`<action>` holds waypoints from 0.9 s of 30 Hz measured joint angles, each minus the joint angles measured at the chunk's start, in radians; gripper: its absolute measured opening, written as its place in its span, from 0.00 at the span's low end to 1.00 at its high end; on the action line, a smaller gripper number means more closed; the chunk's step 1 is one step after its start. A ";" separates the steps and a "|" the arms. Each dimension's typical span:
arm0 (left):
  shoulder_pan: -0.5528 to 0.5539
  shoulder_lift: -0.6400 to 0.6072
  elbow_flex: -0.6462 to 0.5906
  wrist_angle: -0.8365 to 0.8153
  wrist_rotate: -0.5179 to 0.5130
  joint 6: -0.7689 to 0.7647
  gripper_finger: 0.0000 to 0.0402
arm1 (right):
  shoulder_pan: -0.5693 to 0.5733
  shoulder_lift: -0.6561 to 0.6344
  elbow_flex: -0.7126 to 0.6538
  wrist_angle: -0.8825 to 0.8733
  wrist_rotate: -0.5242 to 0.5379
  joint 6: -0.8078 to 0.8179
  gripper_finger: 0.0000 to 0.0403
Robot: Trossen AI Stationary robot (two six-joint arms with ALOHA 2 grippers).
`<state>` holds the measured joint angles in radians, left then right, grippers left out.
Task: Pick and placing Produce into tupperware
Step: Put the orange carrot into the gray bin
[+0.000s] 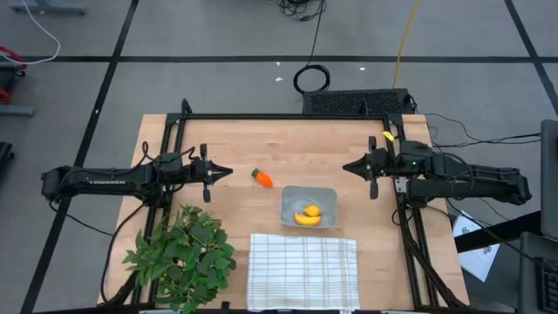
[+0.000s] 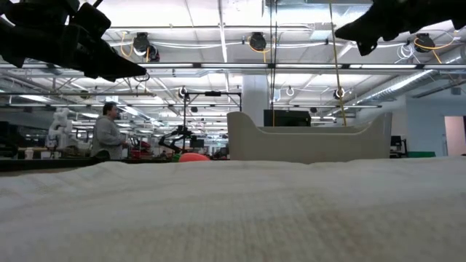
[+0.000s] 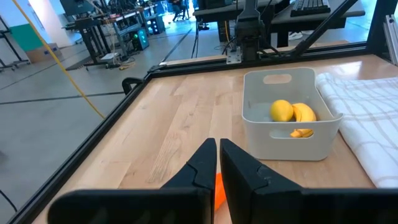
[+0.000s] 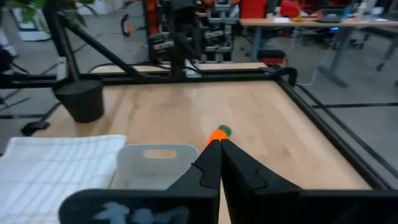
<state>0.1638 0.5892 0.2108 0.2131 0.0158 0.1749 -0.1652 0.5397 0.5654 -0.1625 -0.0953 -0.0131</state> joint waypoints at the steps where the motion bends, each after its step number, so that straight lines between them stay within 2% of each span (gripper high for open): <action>1: 0.000 0.000 0.000 0.000 0.000 0.000 0.06 | 0.000 -0.009 -0.005 -0.003 0.017 -0.002 0.00; 5: 0.000 0.000 0.000 0.000 0.000 0.000 0.06 | 0.000 -0.051 -0.035 0.002 0.072 0.016 0.00; 10: 0.000 0.000 0.000 0.000 0.000 0.000 0.06 | 0.001 -0.095 -0.095 0.005 -0.013 0.032 0.00; 18: 0.000 0.000 0.000 -0.001 0.000 0.000 0.06 | 0.001 -0.158 -0.198 0.104 0.016 0.104 0.00; 27: 0.000 0.000 0.000 -0.001 0.000 -0.002 0.06 | 0.000 -0.202 -0.322 0.239 0.015 0.098 0.00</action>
<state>0.1638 0.5890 0.2108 0.2123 0.0158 0.1726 -0.1648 0.3379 0.2430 0.0767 -0.0799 0.0847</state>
